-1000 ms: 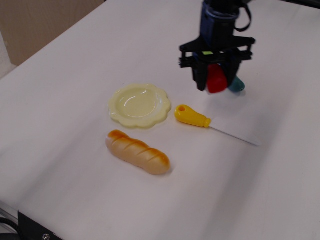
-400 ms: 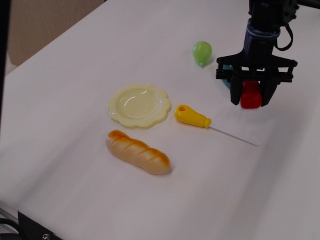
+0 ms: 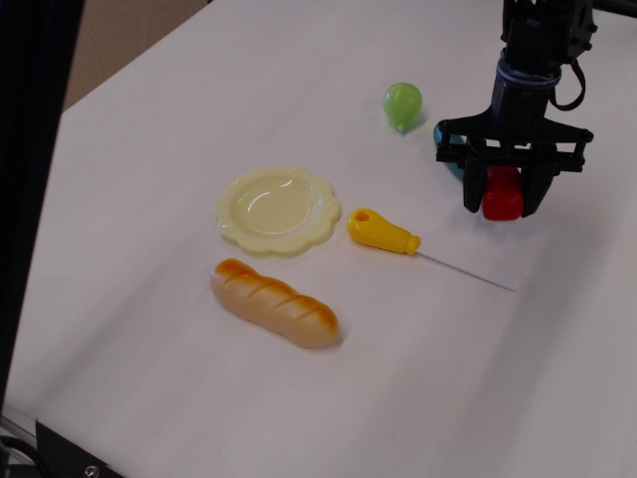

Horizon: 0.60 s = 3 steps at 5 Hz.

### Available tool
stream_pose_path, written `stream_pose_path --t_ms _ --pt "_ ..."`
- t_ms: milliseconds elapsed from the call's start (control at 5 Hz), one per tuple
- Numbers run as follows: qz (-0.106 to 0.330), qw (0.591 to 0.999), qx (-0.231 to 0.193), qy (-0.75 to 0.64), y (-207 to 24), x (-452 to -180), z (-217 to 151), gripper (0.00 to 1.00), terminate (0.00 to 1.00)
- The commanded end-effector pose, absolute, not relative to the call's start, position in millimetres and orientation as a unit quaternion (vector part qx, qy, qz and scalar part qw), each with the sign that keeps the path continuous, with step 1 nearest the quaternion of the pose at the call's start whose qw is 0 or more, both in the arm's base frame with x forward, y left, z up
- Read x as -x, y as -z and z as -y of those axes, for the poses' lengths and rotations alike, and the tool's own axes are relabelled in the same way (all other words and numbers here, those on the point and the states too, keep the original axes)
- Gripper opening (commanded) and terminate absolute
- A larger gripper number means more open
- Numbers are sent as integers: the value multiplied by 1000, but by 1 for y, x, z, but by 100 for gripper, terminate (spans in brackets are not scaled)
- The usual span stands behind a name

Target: Take sushi off plate

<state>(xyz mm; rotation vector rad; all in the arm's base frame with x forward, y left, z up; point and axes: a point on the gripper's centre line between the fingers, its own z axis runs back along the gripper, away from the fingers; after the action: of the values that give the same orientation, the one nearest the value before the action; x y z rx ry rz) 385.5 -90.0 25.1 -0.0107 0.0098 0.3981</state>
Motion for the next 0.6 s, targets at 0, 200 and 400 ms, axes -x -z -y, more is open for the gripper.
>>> stream_pose_path --t_ms 0,200,400 --pt "10 982 18 -189 -43 -388 95 100 0" --pt "9 982 16 -189 -44 -386 94 100 0" --pt "14 982 14 -190 -48 -384 91 100 0"
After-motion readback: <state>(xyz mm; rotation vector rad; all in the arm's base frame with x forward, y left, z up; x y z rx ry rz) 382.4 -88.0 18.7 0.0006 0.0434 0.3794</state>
